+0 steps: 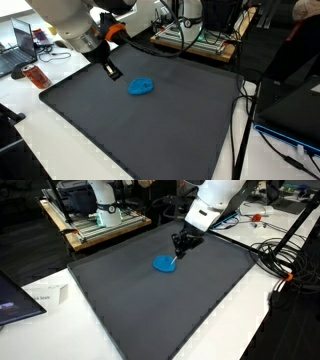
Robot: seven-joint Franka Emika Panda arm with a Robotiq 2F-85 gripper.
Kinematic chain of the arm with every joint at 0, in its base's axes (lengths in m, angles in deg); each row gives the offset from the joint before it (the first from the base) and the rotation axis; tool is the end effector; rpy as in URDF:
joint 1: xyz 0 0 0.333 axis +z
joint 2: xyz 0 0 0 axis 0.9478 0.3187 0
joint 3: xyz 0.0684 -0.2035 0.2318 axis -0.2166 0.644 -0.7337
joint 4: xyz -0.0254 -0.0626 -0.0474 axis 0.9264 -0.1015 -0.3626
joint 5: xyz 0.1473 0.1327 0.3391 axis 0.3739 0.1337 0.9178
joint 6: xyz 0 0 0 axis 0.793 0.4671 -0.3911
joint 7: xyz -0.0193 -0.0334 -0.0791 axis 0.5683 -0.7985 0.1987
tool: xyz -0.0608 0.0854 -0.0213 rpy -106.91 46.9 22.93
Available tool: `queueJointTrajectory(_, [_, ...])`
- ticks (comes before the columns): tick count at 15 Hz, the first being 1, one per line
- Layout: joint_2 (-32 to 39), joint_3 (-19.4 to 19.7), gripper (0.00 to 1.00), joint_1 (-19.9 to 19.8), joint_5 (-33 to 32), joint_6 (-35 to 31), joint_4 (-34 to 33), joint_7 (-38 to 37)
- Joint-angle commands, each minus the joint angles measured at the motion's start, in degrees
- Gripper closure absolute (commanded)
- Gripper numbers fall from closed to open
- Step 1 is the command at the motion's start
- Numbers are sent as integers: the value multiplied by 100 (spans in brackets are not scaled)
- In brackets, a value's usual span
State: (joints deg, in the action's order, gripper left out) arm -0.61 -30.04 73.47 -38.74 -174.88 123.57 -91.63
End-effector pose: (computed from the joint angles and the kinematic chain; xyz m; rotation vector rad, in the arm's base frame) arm 0.7069 -0.0034 0.2798 2.8860 -0.6252 -0.3702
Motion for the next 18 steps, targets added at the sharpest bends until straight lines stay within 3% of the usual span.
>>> queueJointTrajectory(1, [-431,4,97,-251,456,-527,680,432])
queueJointTrajectory(6, [-747,-28,97,-545,918,-1225,1310,1000])
queueJointTrajectory(18, [-2211,-23,97,-610,1220,-2964,3588,1642])
